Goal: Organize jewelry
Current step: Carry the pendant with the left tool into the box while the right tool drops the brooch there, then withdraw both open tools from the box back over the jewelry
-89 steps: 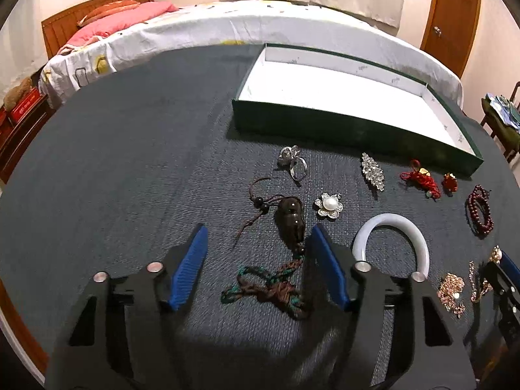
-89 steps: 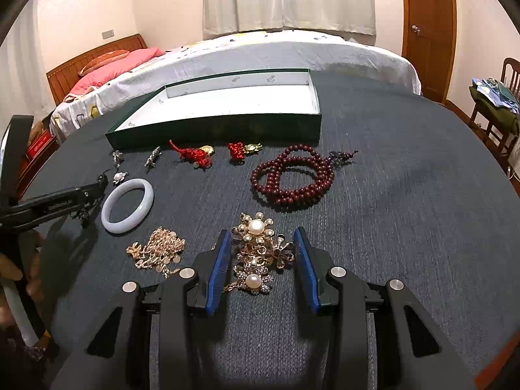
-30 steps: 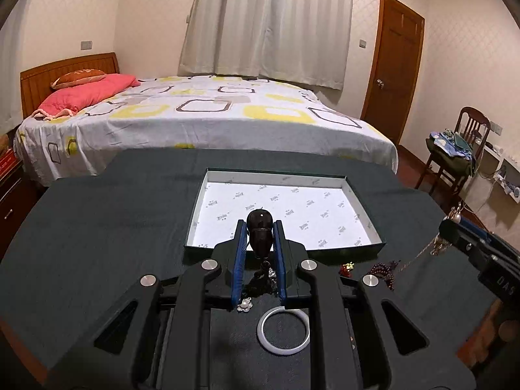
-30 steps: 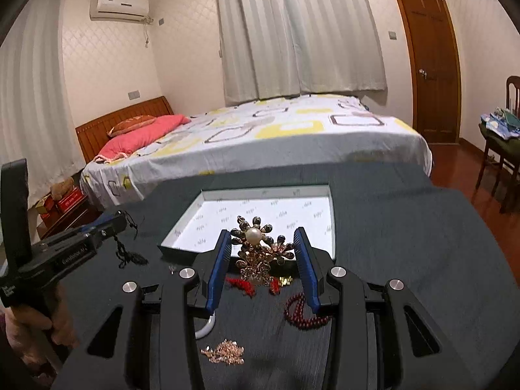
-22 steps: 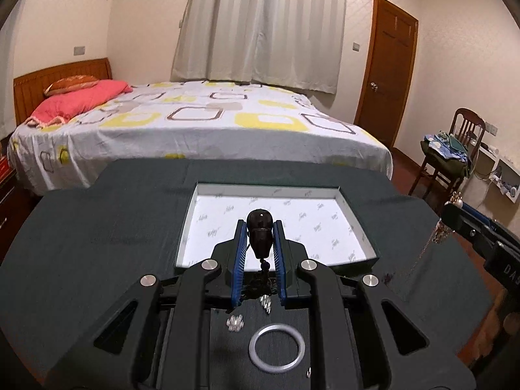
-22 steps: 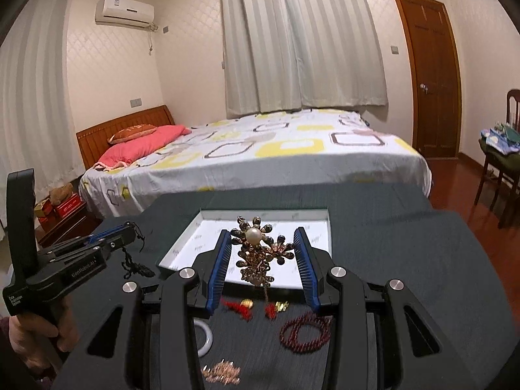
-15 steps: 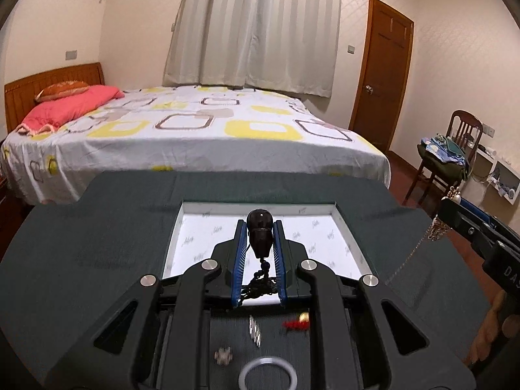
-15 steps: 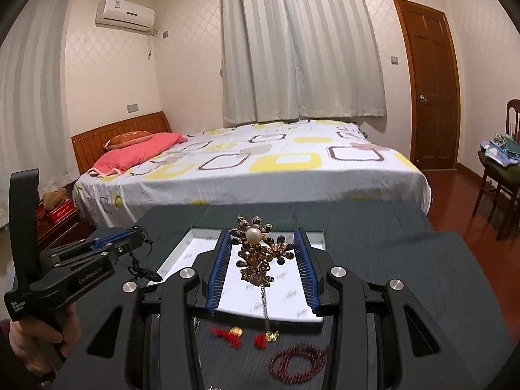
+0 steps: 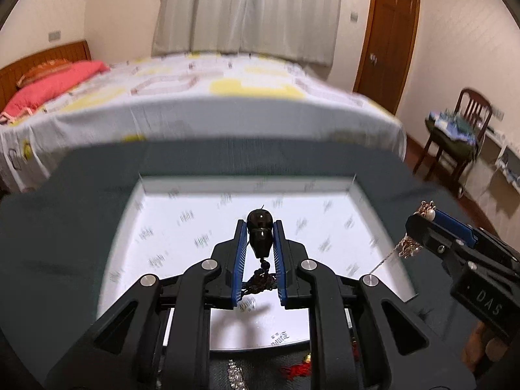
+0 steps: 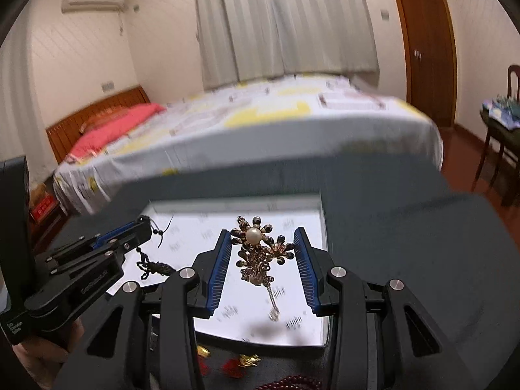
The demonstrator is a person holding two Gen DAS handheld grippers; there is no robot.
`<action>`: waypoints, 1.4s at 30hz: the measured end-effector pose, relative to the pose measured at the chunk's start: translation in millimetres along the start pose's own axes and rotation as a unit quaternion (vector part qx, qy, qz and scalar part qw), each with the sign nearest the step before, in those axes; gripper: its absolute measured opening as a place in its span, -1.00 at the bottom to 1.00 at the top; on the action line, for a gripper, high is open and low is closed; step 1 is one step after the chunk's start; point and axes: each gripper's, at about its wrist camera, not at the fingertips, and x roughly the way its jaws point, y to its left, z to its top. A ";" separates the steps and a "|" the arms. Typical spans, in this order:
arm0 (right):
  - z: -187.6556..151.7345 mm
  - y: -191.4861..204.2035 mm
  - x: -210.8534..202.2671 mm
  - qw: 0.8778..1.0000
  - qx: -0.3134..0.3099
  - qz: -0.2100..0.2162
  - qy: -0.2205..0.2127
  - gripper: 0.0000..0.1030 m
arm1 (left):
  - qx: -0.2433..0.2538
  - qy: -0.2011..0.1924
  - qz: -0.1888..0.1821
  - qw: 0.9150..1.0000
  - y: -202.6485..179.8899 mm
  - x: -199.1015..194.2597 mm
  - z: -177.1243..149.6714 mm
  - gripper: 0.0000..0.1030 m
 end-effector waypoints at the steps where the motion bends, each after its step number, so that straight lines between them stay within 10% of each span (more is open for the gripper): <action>1: -5.5 -1.3 8.3 1.000 0.002 -0.002 0.013 -0.22 | -0.002 0.016 -0.001 1.000 1.5 10.8 -4.7 -0.68; 15: -31.2 -5.6 52.2 0.996 -0.009 -0.026 0.083 -0.22 | 0.003 0.087 0.011 0.996 5.1 55.3 -27.1 -0.68; 22: -31.6 -1.4 52.2 0.997 -0.015 -0.015 0.079 -0.03 | -0.009 0.087 0.011 0.996 7.2 56.9 -26.5 0.05; 26: -27.7 -0.6 40.1 0.998 -0.010 -0.015 0.060 0.13 | -0.016 0.079 0.010 0.997 9.7 49.1 -22.6 0.13; 42: -113.8 47.5 -70.9 0.999 -0.030 0.028 0.029 0.13 | -0.039 -0.004 0.068 0.997 30.8 -88.0 -76.6 0.31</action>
